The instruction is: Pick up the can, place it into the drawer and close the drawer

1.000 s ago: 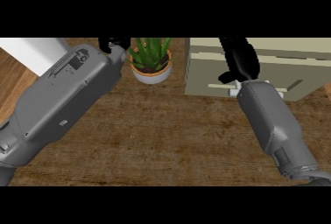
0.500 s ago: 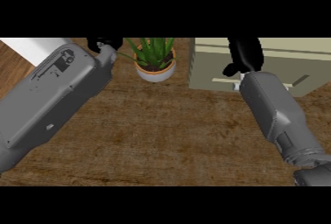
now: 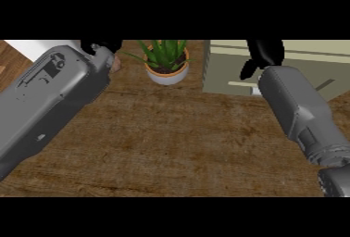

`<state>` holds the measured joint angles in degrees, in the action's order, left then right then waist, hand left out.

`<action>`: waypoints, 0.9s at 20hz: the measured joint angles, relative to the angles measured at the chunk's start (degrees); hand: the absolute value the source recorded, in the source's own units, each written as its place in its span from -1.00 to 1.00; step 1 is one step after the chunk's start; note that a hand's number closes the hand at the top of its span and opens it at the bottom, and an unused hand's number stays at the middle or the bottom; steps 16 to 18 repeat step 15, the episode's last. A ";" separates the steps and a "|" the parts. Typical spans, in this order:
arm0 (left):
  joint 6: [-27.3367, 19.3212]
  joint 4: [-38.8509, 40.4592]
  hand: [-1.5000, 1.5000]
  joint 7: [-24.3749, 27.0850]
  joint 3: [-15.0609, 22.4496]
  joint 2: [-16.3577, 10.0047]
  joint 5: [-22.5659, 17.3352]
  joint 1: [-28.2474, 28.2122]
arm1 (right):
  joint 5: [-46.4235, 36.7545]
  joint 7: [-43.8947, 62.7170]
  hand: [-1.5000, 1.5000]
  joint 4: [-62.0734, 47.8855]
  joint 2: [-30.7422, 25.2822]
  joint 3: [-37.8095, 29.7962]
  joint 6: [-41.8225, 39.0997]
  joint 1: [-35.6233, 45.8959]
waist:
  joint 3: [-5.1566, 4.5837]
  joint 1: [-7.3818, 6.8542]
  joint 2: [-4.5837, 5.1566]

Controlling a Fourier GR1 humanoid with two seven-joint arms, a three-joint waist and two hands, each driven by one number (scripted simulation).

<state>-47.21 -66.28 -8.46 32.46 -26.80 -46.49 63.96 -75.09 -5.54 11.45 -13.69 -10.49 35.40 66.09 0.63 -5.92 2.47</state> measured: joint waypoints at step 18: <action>-0.98 -4.42 -1.00 -1.10 0.22 -0.89 0.97 -3.01 | 19.19 -17.31 -1.00 -1.35 0.51 -18.07 -12.60 2.46 | 0.06 0.64 -0.24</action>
